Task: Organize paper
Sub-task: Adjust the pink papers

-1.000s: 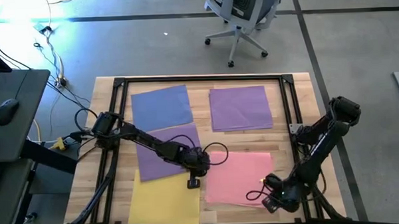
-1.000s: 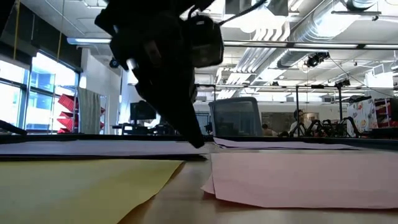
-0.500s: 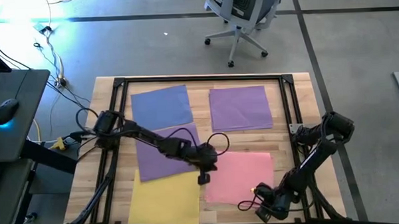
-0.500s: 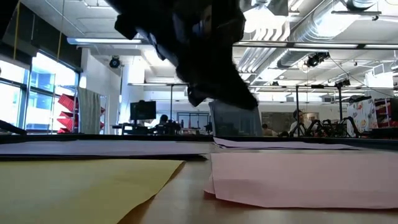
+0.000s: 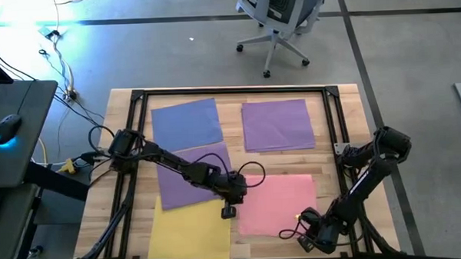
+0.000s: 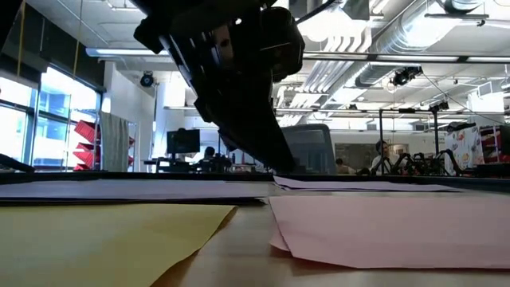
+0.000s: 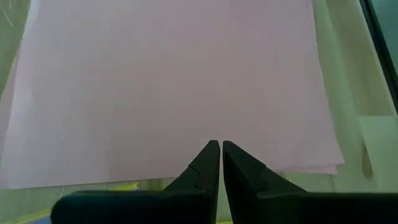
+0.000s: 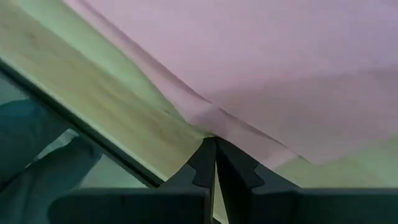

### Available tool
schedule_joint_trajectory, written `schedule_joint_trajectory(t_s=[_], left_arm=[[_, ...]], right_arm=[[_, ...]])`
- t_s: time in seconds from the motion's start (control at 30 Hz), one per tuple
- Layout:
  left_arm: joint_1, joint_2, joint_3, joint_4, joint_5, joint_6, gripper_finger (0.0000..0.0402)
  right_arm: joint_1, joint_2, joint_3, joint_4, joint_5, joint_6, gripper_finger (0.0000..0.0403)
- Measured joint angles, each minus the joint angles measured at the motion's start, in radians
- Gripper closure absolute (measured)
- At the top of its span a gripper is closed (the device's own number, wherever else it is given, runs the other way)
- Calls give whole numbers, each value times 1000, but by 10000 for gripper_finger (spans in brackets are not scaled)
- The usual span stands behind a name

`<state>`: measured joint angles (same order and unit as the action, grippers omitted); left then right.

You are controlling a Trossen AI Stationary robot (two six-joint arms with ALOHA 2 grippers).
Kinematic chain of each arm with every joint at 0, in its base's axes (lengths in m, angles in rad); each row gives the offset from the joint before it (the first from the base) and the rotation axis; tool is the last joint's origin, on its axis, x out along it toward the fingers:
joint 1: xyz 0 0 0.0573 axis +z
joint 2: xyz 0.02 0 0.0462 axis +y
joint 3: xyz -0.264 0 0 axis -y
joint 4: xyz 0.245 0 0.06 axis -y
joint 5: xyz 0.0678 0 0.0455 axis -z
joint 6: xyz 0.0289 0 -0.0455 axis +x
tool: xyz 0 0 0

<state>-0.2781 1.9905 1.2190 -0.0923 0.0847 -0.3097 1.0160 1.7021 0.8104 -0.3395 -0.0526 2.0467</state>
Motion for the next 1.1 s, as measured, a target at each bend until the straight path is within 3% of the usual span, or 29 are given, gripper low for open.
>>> schedule_joint_trajectory(t_s=[0.2,0.53,0.73,0.9,1.1], left_arm=[[-6,0,0,-1,-1,-3,402],[-27,1,0,-73,91,24,402],[-53,46,0,-58,110,76,402],[-46,88,3,0,69,36,402],[-27,107,5,43,52,8,401]], right_arm=[[2,-63,-7,-171,-24,1,403],[2,-176,-11,-201,-16,-17,403],[1,-271,-9,-432,-9,139,403],[-1,-269,-10,-569,-60,220,403],[-4,-198,-10,-517,-58,218,403]])
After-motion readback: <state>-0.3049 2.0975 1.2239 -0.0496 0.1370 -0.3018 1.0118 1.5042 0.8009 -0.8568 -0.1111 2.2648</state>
